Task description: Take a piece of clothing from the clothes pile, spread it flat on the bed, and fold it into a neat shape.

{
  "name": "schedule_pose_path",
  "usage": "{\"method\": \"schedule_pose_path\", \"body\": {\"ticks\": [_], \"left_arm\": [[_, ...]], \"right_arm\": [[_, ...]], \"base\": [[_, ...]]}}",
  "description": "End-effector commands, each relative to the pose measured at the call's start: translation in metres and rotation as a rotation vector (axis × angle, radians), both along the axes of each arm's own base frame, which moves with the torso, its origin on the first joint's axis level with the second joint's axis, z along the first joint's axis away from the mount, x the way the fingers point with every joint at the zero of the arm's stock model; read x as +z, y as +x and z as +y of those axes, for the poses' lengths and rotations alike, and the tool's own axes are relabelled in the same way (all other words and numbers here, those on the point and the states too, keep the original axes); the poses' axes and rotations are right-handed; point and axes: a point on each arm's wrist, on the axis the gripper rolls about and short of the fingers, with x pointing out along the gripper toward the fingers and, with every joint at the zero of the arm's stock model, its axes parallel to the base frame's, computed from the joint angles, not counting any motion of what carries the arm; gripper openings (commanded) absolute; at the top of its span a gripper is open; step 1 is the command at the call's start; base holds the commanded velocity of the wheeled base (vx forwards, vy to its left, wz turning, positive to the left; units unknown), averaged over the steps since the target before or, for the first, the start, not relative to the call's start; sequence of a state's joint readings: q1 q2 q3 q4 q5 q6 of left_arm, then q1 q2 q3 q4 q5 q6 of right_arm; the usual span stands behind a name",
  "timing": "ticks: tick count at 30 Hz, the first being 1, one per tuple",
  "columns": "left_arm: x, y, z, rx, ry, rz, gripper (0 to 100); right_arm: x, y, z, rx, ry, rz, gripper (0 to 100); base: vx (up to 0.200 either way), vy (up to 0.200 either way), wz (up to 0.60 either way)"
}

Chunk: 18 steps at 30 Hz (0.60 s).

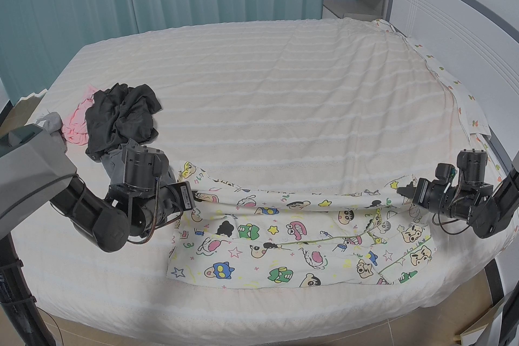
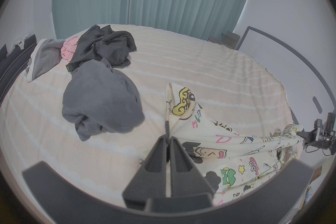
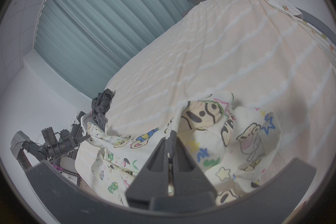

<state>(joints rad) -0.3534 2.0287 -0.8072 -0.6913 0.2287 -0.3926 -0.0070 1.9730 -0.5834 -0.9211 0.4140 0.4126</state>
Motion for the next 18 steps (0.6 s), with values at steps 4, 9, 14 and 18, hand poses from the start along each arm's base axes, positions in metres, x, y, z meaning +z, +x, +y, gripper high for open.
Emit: {"method": "schedule_pose_path", "body": {"ticks": [4,9,14,18], "left_arm": [[-0.023,-0.025,0.006,-0.012,0.010,0.046,0],[-0.041,-0.037,0.000,-0.039,0.024,0.092,0],[-0.054,-0.041,-0.004,-0.055,0.029,0.100,0],[-0.062,-0.040,-0.005,-0.056,0.031,0.106,0]], "right_arm": [[-0.027,-0.020,0.000,0.007,-0.010,0.078,0],[-0.037,-0.027,-0.001,0.036,-0.018,0.100,0],[-0.045,-0.037,0.000,0.060,-0.013,0.114,0],[-0.052,-0.042,-0.001,0.066,-0.021,0.126,0]], "base": [[0.000,0.000,0.00],[0.000,0.000,0.00],[0.000,0.000,0.00],[0.000,0.000,0.00]]}}
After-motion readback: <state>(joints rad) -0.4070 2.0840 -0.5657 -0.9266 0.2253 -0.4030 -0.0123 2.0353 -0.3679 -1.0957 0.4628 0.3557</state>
